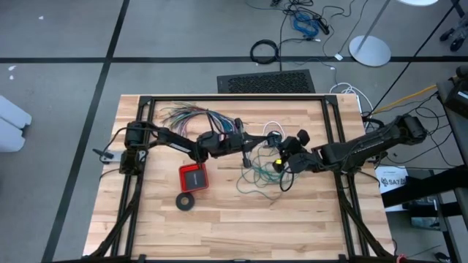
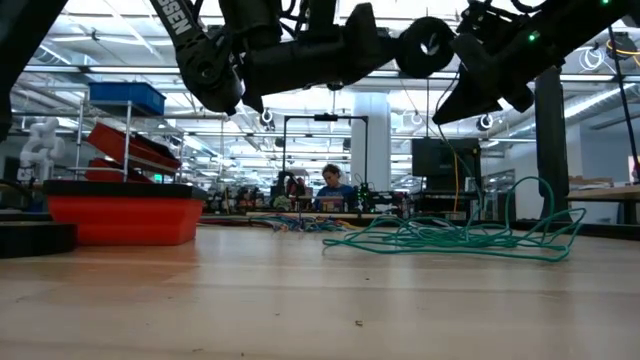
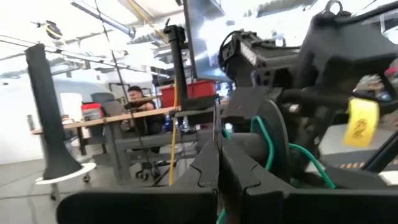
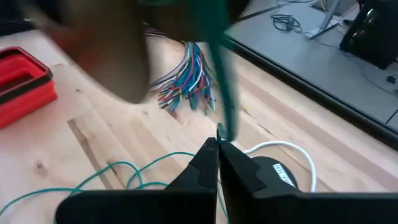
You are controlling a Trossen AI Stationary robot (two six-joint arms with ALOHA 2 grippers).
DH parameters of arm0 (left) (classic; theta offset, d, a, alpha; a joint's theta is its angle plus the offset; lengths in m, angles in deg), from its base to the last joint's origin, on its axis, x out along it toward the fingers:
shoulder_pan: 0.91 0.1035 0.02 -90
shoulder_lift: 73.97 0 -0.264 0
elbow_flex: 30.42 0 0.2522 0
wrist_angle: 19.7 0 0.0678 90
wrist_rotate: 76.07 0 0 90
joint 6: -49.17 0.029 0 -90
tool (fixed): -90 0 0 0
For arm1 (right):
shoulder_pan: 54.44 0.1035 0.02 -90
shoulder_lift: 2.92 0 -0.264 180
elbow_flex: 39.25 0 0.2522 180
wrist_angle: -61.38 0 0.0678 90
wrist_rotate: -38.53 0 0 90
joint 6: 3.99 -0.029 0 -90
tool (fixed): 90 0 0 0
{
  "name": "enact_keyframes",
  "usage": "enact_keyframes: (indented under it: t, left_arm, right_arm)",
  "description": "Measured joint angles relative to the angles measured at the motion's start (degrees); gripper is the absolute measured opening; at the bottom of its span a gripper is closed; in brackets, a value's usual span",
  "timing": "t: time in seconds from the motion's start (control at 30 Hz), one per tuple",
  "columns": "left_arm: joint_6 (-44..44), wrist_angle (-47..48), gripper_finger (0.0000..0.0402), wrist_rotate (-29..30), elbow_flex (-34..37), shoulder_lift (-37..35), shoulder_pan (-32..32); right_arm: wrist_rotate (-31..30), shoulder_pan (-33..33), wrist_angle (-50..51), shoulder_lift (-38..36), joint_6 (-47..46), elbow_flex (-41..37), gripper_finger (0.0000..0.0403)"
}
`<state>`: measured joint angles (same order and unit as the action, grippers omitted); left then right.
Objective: Coil cords
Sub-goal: Coil the green wire onto the spool
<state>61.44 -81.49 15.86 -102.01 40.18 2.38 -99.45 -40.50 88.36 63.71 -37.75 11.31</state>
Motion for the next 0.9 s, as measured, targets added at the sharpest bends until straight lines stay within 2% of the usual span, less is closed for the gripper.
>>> enact_keyframes:
  t: [0.3,0.53,0.9]
  left_arm:
    - [-0.15,0.25,0.0000,1.11,0.00,0.00,0.85]
    - [-8.45,-4.76,0.0000,-0.50,-0.02,-0.02,2.17]
    - [-15.58,-7.02,0.0000,-2.57,-0.04,-0.04,3.13]
  right_arm:
    - [0.34,0.46,2.15,-0.29,0.08,0.00,0.0000]
    - [0.06,0.43,2.61,-0.21,-0.04,0.00,0.0000]
    - [-0.16,-0.54,-1.19,0.06,1.68,0.00,0.0000]
